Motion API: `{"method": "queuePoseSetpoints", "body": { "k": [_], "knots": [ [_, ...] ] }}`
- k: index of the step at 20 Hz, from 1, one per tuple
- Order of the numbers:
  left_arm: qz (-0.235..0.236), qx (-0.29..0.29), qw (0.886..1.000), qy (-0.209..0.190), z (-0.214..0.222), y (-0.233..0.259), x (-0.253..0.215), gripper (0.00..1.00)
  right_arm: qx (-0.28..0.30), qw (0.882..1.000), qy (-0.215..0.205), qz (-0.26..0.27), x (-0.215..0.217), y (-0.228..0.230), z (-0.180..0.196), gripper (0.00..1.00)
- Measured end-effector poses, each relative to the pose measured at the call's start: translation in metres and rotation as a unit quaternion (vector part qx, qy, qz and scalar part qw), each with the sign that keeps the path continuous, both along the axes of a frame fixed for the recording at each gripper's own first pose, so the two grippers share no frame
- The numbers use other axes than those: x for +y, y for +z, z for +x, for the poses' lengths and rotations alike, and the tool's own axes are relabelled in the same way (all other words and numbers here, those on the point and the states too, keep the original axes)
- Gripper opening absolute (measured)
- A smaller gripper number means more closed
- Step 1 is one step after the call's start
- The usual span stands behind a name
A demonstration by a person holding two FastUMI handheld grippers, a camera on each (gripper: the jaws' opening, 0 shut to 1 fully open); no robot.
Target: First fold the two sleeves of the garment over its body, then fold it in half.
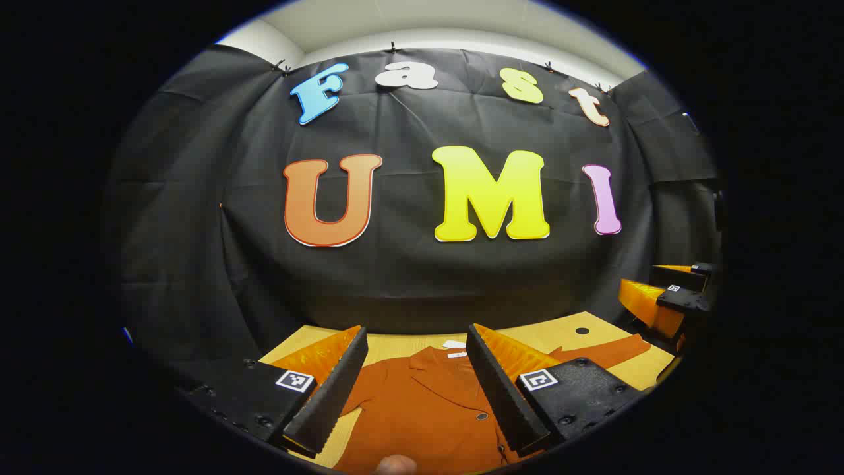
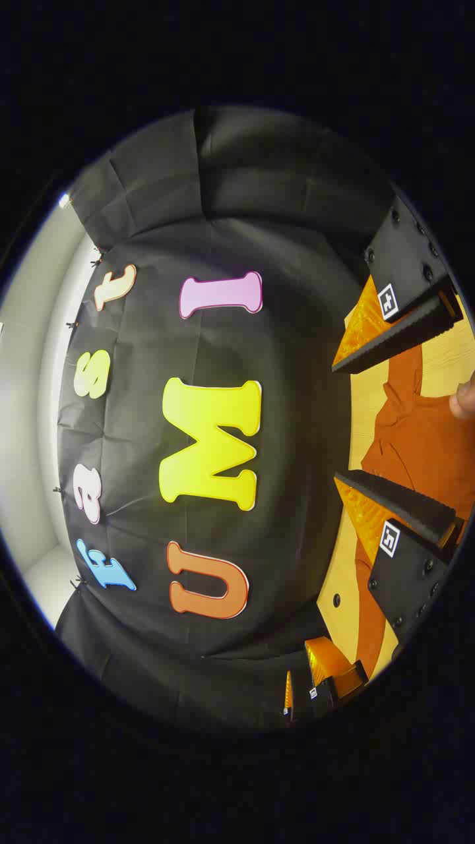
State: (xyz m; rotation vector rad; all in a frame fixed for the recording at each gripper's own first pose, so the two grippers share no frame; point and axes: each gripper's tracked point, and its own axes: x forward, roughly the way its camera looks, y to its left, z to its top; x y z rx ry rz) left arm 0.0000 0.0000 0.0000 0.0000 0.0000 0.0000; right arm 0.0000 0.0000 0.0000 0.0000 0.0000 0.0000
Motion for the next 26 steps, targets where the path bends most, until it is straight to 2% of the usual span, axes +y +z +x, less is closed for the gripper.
{"method": "queuePoseSetpoints", "body": {
  "k": [9,16,19,22,26],
  "knots": [
    [0.007,-0.015,1.000,-0.009,-0.005,0.010,-0.016,0.97,0.001,1.000,-0.019,0.002,-0.029,-0.003,-0.001,0.94],
    [0.001,-0.005,1.000,-0.003,-0.008,0.005,-0.021,0.97,-0.008,1.000,-0.025,-0.009,-0.055,-0.001,0.004,0.93],
    [-0.009,-0.014,1.000,-0.009,-0.011,0.009,-0.027,0.97,-0.013,0.999,-0.043,-0.027,-0.090,-0.003,0.022,0.92],
    [-0.020,-0.019,0.999,-0.020,-0.013,0.013,-0.039,0.97,0.018,0.996,-0.065,-0.054,-0.138,-0.024,0.047,0.94],
    [-0.003,-0.004,1.000,0.009,-0.018,0.005,-0.038,0.98,0.066,0.988,-0.113,-0.085,-0.223,-0.067,0.082,0.94]
  ]
}}
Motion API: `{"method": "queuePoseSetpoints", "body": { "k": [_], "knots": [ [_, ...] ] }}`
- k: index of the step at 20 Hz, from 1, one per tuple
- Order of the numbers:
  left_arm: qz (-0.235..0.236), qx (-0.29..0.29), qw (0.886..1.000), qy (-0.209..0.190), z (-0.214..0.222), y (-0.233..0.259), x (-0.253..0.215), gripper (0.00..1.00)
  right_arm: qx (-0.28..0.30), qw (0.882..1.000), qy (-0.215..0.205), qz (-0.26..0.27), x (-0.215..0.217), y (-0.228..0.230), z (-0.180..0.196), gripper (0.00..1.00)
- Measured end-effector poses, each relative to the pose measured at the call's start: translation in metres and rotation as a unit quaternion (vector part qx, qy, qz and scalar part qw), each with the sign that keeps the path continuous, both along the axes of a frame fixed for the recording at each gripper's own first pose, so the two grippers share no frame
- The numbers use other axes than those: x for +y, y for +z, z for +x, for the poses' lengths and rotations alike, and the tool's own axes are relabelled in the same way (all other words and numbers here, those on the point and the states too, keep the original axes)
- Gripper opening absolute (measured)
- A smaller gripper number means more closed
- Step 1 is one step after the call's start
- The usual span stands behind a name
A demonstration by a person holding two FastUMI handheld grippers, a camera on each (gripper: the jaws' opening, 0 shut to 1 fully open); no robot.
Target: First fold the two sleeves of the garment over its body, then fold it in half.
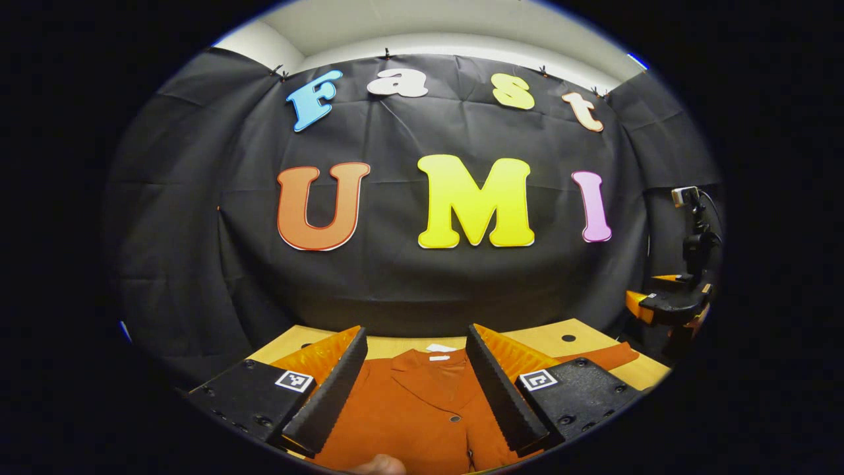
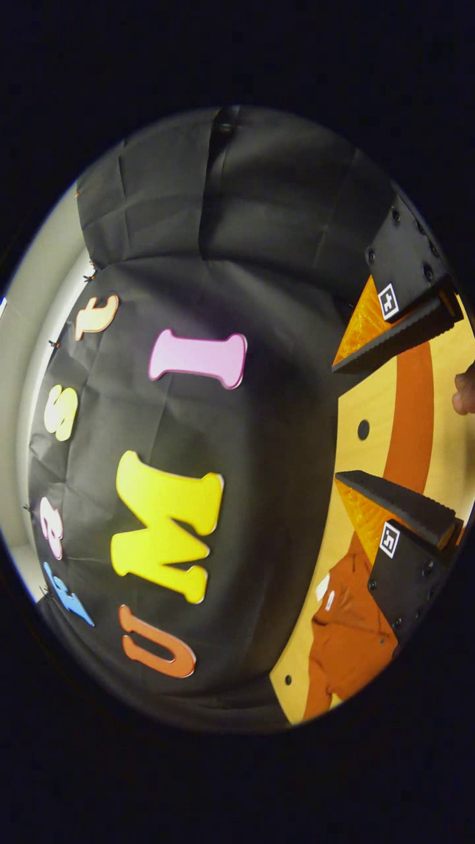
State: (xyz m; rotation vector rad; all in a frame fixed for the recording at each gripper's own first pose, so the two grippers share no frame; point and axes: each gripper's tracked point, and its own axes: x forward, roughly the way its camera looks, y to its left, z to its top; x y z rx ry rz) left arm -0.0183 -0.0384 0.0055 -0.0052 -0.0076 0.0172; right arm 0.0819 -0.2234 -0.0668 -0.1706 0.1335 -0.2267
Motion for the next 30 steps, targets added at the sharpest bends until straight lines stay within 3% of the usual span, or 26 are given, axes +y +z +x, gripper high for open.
{"method": "queuePoseSetpoints", "body": {
  "k": [5,10,12,15,19,21,24,26,27,28,30],
  "knots": [
    [0.002,0.005,0.999,0.038,-0.007,0.005,-0.002,0.98,0.126,0.992,0.004,0.002,-0.080,-0.098,0.034,0.95],
    [0.005,0.019,0.997,0.080,-0.012,0.002,-0.007,0.98,0.267,0.961,-0.007,0.078,-0.121,-0.186,0.048,0.95],
    [0.005,0.021,0.995,0.096,-0.015,0.002,-0.009,0.98,0.326,0.940,-0.024,0.102,-0.139,-0.218,0.048,0.95],
    [0.000,0.028,0.994,0.106,-0.019,-0.005,-0.011,0.98,0.417,0.894,-0.047,0.158,-0.143,-0.253,0.044,0.95],
    [0.008,0.050,0.994,0.099,-0.015,-0.021,-0.012,0.98,0.488,0.842,-0.055,0.223,-0.138,-0.256,0.041,0.95],
    [0.007,0.056,0.994,0.098,-0.014,-0.026,-0.009,0.98,0.519,0.824,-0.059,0.218,-0.143,-0.255,0.039,0.93],
    [0.005,0.074,0.992,0.100,-0.012,-0.039,-0.001,0.98,0.536,0.816,-0.063,0.205,-0.146,-0.263,0.040,0.89],
    [0.003,0.084,0.992,0.099,-0.012,-0.047,0.003,0.98,0.550,0.804,-0.065,0.214,-0.137,-0.269,0.037,0.89],
    [0.005,0.089,0.991,0.101,-0.012,-0.049,0.005,0.98,0.543,0.808,-0.063,0.219,-0.135,-0.267,0.043,0.79],
    [0.007,0.092,0.990,0.103,-0.012,-0.050,0.007,0.98,0.542,0.807,-0.066,0.223,-0.135,-0.268,0.045,0.79],
    [0.009,0.094,0.990,0.100,-0.012,-0.052,0.008,0.98,0.548,0.801,-0.081,0.227,-0.134,-0.267,0.046,0.63]
  ]
}}
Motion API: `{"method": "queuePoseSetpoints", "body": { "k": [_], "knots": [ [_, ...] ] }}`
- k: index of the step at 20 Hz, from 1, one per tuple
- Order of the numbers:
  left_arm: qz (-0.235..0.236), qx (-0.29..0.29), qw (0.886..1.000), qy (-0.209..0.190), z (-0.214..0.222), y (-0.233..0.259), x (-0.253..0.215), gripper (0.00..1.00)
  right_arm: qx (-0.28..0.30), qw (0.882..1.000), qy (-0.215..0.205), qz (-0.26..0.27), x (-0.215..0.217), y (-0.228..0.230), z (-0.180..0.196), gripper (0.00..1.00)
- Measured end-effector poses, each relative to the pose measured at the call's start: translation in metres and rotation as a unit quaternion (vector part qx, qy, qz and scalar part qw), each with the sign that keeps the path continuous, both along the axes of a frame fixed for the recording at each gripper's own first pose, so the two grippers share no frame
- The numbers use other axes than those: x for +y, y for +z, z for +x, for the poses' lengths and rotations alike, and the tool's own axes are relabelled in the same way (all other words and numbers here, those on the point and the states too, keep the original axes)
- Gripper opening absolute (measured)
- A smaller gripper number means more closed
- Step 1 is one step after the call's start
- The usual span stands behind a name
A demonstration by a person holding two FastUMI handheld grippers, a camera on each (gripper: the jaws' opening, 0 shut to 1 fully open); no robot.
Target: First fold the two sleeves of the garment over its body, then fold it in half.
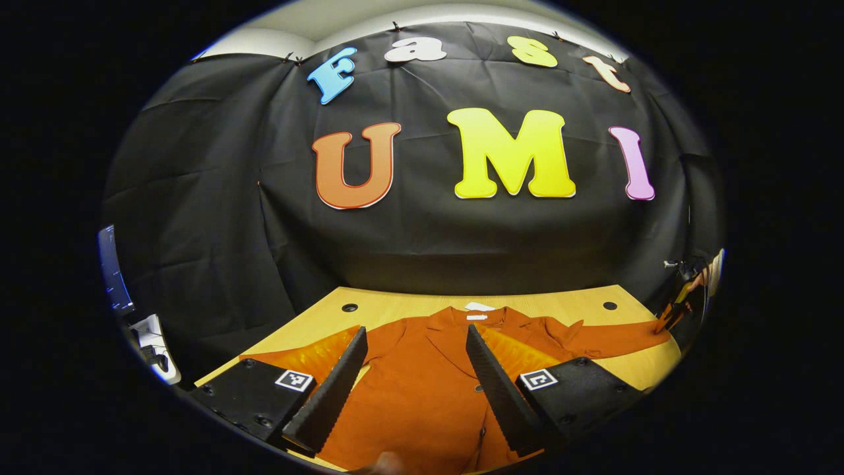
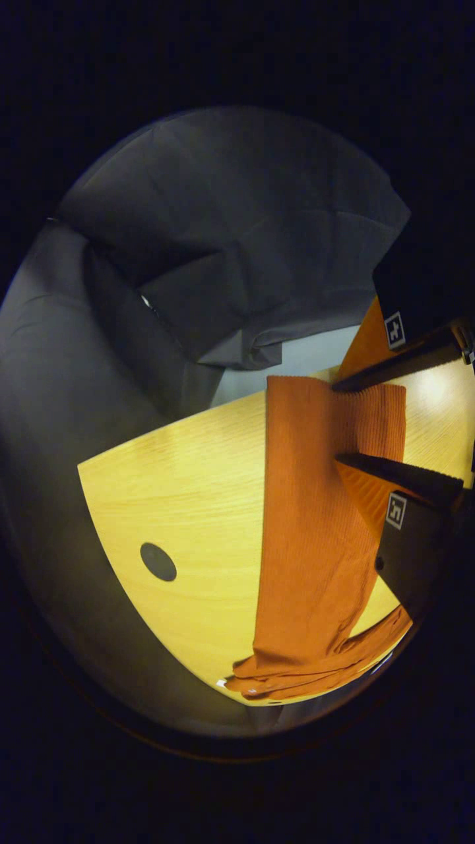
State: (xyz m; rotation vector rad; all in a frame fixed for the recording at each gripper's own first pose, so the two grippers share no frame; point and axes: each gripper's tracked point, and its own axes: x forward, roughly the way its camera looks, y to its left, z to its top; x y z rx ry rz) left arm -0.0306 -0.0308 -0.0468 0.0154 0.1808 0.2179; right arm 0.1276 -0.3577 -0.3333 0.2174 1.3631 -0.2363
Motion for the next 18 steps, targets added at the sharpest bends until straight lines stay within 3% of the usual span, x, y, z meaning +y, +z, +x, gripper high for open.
{"method": "queuePoseSetpoints", "body": {
  "k": [4,5,6,8,10,11,15,18],
  "knots": [
    [0.011,0.005,1.000,-0.005,0.000,-0.003,0.002,0.98,0.022,1.000,-0.005,0.003,-0.001,-0.001,0.002,0.61],
    [0.014,0.006,1.000,-0.006,0.000,-0.004,0.002,0.98,0.019,1.000,-0.005,0.005,0.000,0.000,0.004,0.49],
    [0.015,0.006,1.000,-0.006,-0.001,-0.004,0.003,0.98,0.005,1.000,-0.016,0.009,-0.001,0.001,0.011,0.51],
    [0.012,0.005,1.000,-0.008,-0.001,-0.004,0.003,0.97,0.006,0.999,-0.039,0.013,0.002,-0.001,0.010,0.13],
    [0.013,0.001,1.000,-0.011,0.000,-0.002,0.005,0.97,0.000,0.998,-0.049,0.030,0.010,0.004,0.004,0.13],
    [0.016,0.000,1.000,-0.012,0.001,-0.002,0.006,0.97,-0.007,0.998,-0.056,0.042,0.016,0.009,0.008,0.02],
    [0.009,-0.003,1.000,-0.017,0.003,-0.007,0.014,0.98,-0.055,0.996,-0.025,0.061,0.048,0.055,0.014,0.02],
    [-0.011,0.001,1.000,-0.024,0.004,-0.016,0.023,0.98,-0.095,0.990,0.024,0.096,0.109,0.097,0.020,0.02]
  ]
}}
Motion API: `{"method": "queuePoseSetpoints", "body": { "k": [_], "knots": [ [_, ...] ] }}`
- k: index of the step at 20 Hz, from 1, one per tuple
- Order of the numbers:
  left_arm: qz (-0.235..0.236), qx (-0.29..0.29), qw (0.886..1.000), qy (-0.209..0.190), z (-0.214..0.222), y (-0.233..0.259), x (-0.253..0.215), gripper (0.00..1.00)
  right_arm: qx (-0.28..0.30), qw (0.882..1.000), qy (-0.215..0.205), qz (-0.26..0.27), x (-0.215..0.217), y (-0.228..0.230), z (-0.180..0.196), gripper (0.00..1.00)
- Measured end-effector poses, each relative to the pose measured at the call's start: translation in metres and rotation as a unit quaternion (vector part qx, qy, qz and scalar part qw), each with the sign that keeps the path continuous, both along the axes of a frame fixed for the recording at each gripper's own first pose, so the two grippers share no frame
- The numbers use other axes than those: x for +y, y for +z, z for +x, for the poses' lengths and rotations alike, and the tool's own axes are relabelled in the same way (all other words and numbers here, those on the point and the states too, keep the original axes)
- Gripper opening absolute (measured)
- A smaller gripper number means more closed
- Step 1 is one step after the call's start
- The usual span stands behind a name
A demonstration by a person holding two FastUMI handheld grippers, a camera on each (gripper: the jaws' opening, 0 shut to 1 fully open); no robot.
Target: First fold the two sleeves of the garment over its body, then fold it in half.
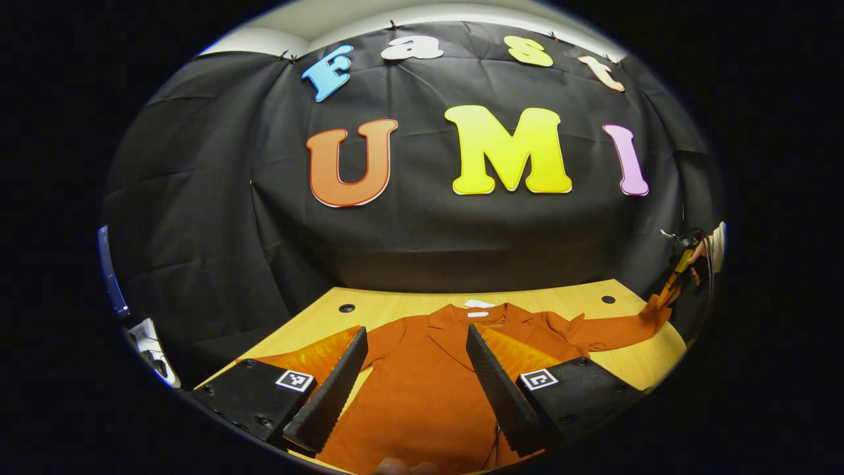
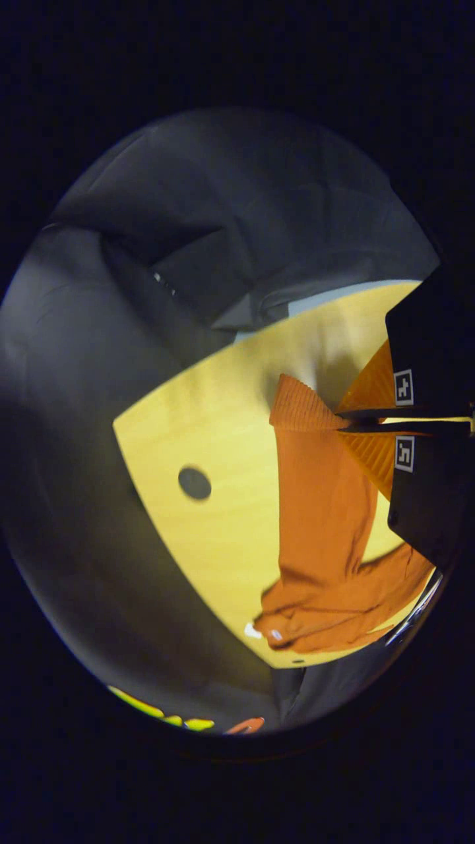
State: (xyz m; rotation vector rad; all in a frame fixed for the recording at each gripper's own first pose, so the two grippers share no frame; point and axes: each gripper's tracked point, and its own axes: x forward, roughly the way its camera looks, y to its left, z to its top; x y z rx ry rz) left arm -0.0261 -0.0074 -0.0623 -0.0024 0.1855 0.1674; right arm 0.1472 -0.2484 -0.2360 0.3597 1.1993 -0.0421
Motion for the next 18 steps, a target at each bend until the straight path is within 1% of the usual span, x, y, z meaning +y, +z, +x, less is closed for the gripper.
{"method": "queuePoseSetpoints", "body": {
  "k": [3,6,9,10,13,15,17,18],
  "knots": [
    [0.002,-0.001,1.000,-0.001,-0.001,-0.005,0.018,0.98,-0.045,0.997,0.058,0.038,0.082,0.050,0.005,0.02],
    [0.007,0.001,1.000,0.000,-0.003,-0.013,0.041,0.98,-0.096,0.984,0.125,0.078,0.171,0.094,0.011,0.02],
    [0.006,0.005,1.000,0.008,-0.008,-0.022,0.071,0.98,-0.121,0.972,0.176,0.098,0.261,0.119,0.016,0.02],
    [0.006,0.005,1.000,0.011,-0.009,-0.025,0.082,0.98,-0.120,0.969,0.189,0.106,0.289,0.122,0.016,0.02],
    [0.008,0.010,1.000,0.018,-0.018,-0.033,0.108,0.98,-0.106,0.963,0.220,0.113,0.367,0.107,0.012,0.02],
    [0.012,0.006,1.000,0.020,-0.022,-0.035,0.124,0.98,-0.092,0.960,0.233,0.127,0.417,0.098,0.005,0.02],
    [0.016,0.005,1.000,0.025,-0.025,-0.041,0.140,0.98,-0.080,0.959,0.228,0.149,0.464,0.083,0.001,0.02],
    [0.018,0.006,0.999,0.028,-0.027,-0.043,0.147,0.98,-0.072,0.959,0.225,0.156,0.480,0.074,0.000,0.02]
  ]
}}
